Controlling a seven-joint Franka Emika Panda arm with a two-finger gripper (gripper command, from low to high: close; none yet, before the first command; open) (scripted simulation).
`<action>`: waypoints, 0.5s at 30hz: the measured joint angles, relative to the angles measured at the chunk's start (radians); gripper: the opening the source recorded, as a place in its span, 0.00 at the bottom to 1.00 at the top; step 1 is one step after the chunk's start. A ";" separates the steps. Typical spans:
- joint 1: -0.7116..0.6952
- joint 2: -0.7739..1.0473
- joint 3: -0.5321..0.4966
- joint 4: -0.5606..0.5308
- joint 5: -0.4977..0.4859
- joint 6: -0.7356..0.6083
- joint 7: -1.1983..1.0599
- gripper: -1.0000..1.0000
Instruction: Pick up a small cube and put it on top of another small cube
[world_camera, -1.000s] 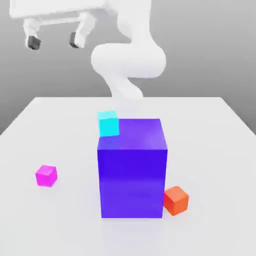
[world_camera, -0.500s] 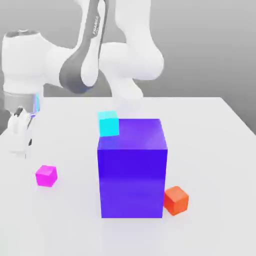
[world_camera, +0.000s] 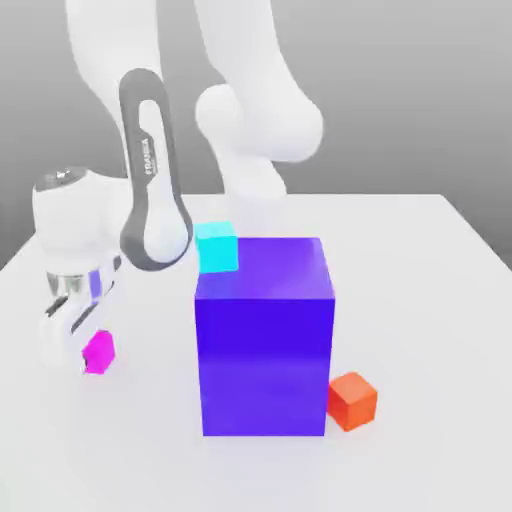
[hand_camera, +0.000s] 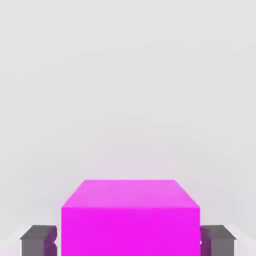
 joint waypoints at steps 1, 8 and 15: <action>0.000 0.000 0.000 0.000 -0.001 0.001 0.001 0.00; 0.030 -0.153 -0.047 -0.028 -0.071 -0.123 0.056 0.00; 0.029 -0.207 -0.013 0.075 -0.056 -0.288 -0.094 0.00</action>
